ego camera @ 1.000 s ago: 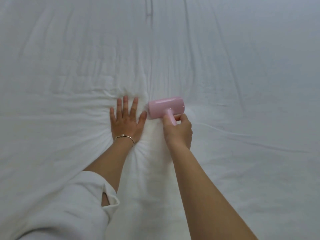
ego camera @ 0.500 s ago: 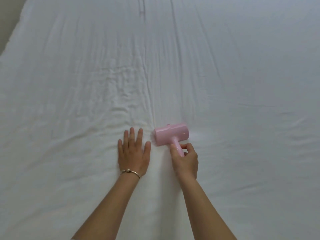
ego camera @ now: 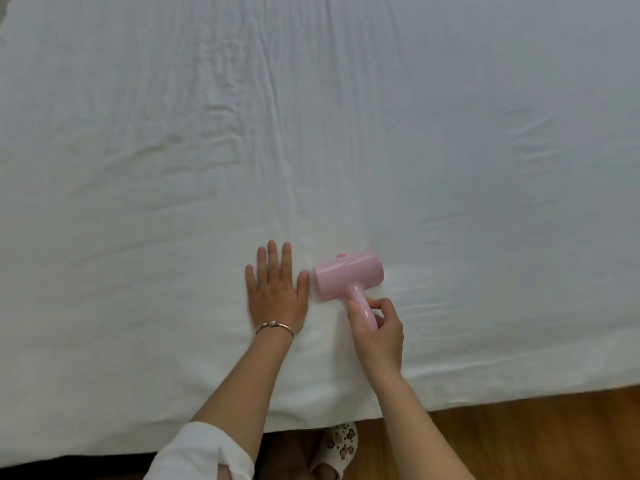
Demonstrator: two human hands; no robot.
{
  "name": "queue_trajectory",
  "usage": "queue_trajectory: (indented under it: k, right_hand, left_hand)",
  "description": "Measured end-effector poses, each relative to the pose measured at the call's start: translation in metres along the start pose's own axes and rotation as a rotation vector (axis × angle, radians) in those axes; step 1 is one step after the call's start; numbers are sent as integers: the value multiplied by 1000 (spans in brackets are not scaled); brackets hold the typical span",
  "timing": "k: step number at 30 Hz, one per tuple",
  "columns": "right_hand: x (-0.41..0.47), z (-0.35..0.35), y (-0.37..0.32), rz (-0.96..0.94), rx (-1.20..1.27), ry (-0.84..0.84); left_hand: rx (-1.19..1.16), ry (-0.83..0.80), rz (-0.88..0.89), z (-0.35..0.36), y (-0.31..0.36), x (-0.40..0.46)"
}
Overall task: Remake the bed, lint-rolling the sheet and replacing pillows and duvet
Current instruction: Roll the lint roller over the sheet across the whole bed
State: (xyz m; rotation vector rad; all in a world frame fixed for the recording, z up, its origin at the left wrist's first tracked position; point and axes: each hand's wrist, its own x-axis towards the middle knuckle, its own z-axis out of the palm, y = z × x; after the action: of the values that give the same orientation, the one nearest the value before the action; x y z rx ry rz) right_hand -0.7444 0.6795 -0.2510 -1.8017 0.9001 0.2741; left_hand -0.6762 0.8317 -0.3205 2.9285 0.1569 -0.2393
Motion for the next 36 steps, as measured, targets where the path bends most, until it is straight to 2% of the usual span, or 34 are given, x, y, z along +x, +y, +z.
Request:
queue_trajectory:
  k: [7, 12, 16, 23, 30, 36]
  right_hand:
    - [-60, -44, 69, 20, -26, -10]
    - [-94, -73, 101, 70, -56, 14]
    - [-119, -100, 95, 61, -48, 19]
    - [-116, -89, 14, -55, 96, 10]
    - [-30, -18, -103, -84, 181, 3]
    - [78, 67, -219, -106, 214, -3]
  left_hand:
    - [20, -30, 69, 10, -1, -75]
    - [61, -181, 114, 4, -8, -112]
    - [74, -287, 132, -23, -8, -122]
    - [-207, -300, -21, -79, 9, -67]
    - [-200, -238, -22, -110, -12, 47]
    - [-203, -170, -48, -128, -51, 188]
